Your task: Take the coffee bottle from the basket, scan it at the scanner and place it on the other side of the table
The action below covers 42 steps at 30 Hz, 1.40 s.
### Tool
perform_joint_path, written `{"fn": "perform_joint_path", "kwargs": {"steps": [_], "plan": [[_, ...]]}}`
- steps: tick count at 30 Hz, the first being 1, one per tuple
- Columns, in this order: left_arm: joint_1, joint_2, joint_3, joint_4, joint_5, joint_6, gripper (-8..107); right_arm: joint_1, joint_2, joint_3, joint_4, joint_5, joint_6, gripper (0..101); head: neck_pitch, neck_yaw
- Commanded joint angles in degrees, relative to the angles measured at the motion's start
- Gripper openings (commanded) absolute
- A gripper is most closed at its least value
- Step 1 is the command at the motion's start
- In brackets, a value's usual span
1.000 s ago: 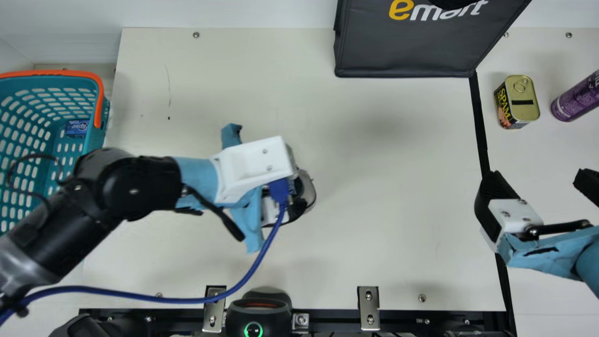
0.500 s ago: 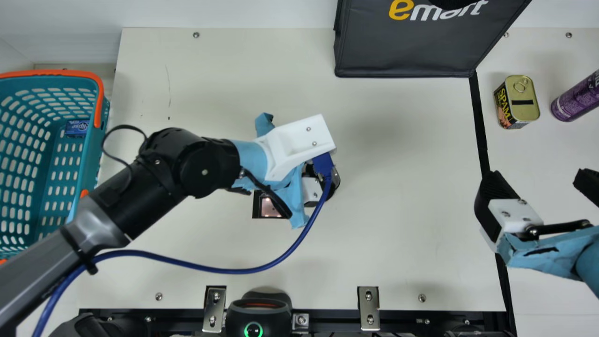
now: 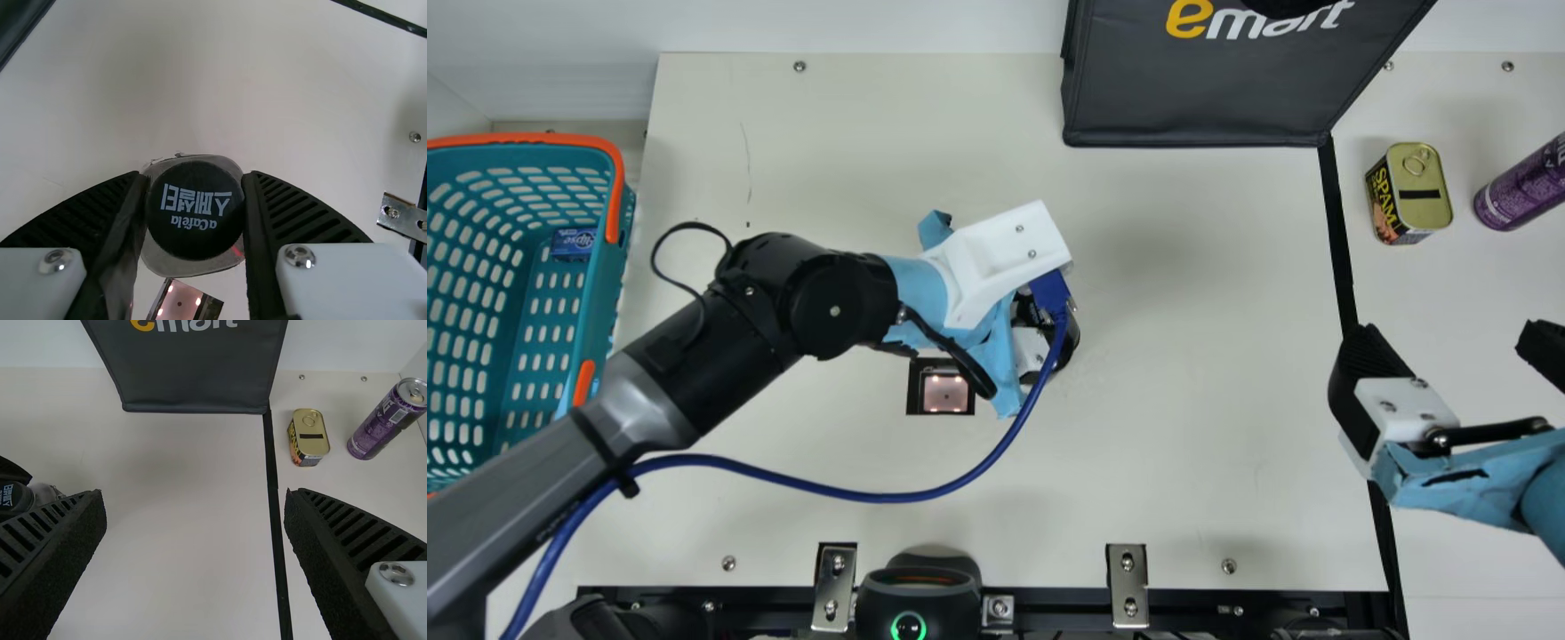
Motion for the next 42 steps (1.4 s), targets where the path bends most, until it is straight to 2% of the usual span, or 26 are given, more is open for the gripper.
{"fn": "perform_joint_path", "kwargs": {"steps": [1, 11, 16, 20, 24, 30, 42], "plan": [[0.5, -0.3, -0.1, -1.7, 0.0, -0.1, 55, 0.0, 0.0, 0.0, 0.0, 0.0, 0.0, 95, -1.7, 0.2], [5.5, -3.8, 1.4, -11.0, 0.9, -0.9, 89, 0.0, 0.0, 0.0, 0.0, 0.1, 0.0, 95, -1.7, 0.2], [9.7, -7.9, 4.1, -14.7, 1.1, -1.2, 90, 0.0, 0.0, 0.0, 0.0, 0.1, 0.0, 95, -1.7, 0.2], [13.5, -12.5, 7.0, -14.3, 0.6, -3.6, 90, 0.0, 0.0, 0.0, 0.0, 0.1, 0.0, 95, -1.7, 0.2], [17.4, -18.1, 9.7, -9.9, -0.1, -8.8, 90, 0.0, 0.0, 0.0, 0.0, 0.1, 0.0, 95, -1.7, 0.2], [23.0, -26.5, 11.6, 1.1, 0.9, -18.7, 90, 0.0, 0.0, 0.0, 0.0, 0.1, 0.0, 95, -1.7, 0.2], [31.7, -40.8, 8.4, 20.7, 9.6, -32.4, 90, 0.0, 0.0, 0.0, 0.0, 0.1, 0.0, 95, -1.7, 0.2]]}}
